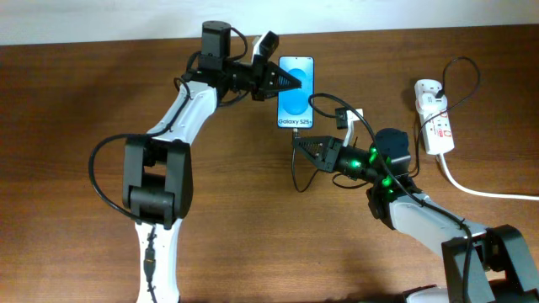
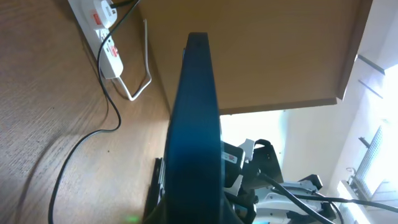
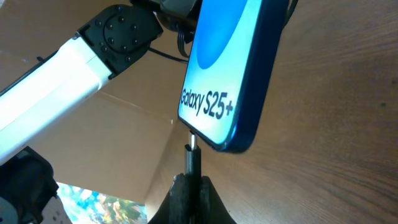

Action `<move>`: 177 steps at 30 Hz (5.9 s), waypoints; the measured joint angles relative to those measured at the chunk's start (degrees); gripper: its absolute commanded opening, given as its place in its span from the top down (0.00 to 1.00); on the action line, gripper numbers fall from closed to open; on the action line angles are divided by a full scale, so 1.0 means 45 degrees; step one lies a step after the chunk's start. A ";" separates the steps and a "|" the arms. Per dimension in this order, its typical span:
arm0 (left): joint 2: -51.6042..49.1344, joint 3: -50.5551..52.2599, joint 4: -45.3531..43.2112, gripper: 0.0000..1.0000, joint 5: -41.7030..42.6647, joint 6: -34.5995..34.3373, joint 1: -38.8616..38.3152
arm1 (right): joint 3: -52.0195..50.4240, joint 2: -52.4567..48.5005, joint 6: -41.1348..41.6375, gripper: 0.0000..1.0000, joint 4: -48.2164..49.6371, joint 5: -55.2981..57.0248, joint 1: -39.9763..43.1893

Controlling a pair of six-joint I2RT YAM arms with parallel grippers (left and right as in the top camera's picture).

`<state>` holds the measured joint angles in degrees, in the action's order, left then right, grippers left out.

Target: Plug charger to phone and switch on socket

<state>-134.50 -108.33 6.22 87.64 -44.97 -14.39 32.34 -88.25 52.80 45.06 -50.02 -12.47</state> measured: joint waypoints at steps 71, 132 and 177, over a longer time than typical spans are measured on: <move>0.0000 -0.0005 -0.0015 1.00 -0.0107 0.0379 -0.0253 | -0.0141 -0.0121 0.0228 0.96 0.0437 -0.0131 0.0364; -0.0690 -0.2244 1.2672 1.00 -1.3712 0.8952 0.1302 | 0.0792 -0.0165 -0.1831 0.26 -0.5319 0.0816 0.0583; -0.1015 -0.3716 1.3775 0.47 -1.6354 0.8850 0.1467 | 0.0792 -0.0165 -0.2127 0.16 -0.5333 0.1481 0.0126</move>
<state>-139.06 -125.05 68.20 14.04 -5.15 -7.79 35.90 -88.99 43.22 21.06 -43.35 -11.90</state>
